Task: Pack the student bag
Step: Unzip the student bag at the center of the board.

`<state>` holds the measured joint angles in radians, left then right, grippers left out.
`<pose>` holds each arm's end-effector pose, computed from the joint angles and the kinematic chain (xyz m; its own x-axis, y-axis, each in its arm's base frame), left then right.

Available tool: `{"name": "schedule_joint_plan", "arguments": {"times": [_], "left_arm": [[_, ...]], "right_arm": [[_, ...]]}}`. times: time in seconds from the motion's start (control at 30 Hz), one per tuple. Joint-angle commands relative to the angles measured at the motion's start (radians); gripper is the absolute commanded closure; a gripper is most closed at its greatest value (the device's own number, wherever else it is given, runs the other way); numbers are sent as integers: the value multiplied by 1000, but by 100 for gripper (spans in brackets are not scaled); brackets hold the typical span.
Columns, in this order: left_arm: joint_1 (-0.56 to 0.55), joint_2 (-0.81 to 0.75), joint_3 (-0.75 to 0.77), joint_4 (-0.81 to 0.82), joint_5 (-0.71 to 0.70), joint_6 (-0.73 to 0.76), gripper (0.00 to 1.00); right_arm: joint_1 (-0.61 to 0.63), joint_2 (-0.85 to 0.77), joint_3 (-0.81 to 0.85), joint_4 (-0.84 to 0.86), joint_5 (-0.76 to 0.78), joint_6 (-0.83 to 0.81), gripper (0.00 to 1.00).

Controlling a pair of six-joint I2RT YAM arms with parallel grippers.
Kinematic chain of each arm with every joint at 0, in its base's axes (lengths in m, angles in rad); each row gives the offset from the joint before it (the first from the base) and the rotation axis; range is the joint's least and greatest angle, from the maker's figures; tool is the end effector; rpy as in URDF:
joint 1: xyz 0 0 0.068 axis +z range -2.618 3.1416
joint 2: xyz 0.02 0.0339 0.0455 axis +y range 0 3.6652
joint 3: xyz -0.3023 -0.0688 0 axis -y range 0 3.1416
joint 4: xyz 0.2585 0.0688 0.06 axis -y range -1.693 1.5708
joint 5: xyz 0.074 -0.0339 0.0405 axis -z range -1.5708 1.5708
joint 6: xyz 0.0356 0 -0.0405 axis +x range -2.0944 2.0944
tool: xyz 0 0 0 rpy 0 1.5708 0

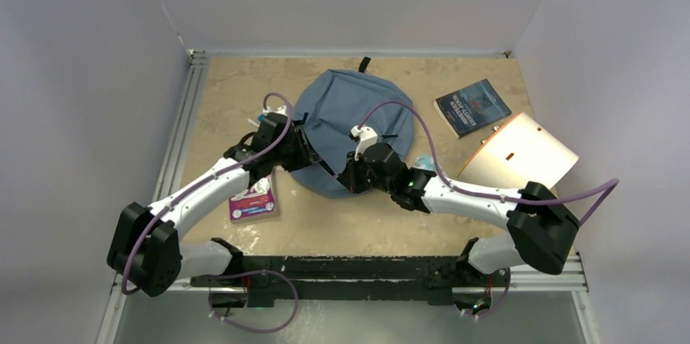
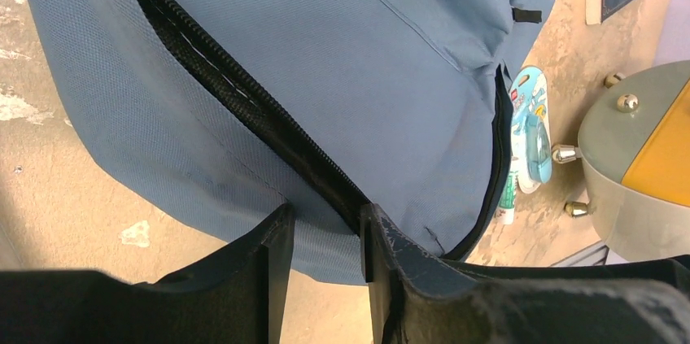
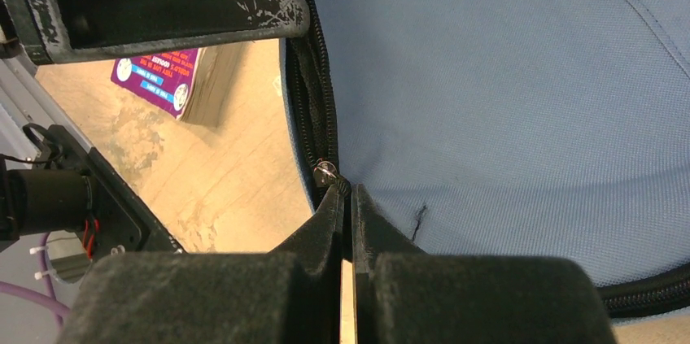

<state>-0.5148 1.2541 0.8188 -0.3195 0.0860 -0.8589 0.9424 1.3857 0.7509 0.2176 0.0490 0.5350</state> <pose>0.2294 -0.1333 0.2712 -0.8022 -0.4129 -0.4313 -0.0955 0.8018 -0.5899 0.1826 0.2483 0.2613 -0.6034 0.0358 -0.7966 -0.5510 0.7034 0.4490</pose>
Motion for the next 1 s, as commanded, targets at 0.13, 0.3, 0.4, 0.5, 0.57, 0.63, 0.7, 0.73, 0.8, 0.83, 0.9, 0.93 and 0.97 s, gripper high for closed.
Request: {"name": "schedule_joint_plan", "arguments": {"times": [0.13, 0.3, 0.4, 0.5, 0.57, 0.63, 0.7, 0.73, 0.8, 0.83, 0.9, 0.93, 0.97], "left_arm": [[-12, 12, -18, 45, -38, -32, 65], [-22, 45, -27, 66, -23, -28, 81], [-22, 19, -40, 59, -46, -27, 100], [-22, -9, -43, 25, -82, -20, 100], [-21, -27, -45, -1, -111, -15, 100], [-22, -48, -57, -18, -124, -14, 100], [-22, -73, -76, -29, -133, -19, 100], [-21, -88, -88, -36, -137, -22, 100], [-22, -114, -108, -48, -148, -28, 100], [-21, -124, -116, -55, -155, -29, 100], [-22, -141, -125, -73, -167, -26, 100], [-21, -148, -127, -80, -175, -23, 100], [-22, -152, -130, -87, -183, -21, 100]], "right_arm": [[4, 1, 27, 90, -5, 11, 100], [4, -4, 24, 69, 1, 10, 100], [4, -14, 21, 26, 44, 27, 100], [4, -28, 22, -37, 144, 44, 100], [4, -36, 29, -94, 232, 64, 100], [2, -37, 45, -152, 334, 83, 100], [0, -32, 60, -206, 420, 91, 100], [-1, -28, 68, -227, 461, 90, 100], [-9, -16, 81, -279, 525, 88, 100], [-14, -12, 86, -296, 549, 85, 100], [-27, -2, 94, -321, 590, 77, 100], [-33, 4, 98, -332, 601, 72, 100], [-37, 11, 101, -341, 607, 65, 100]]}}
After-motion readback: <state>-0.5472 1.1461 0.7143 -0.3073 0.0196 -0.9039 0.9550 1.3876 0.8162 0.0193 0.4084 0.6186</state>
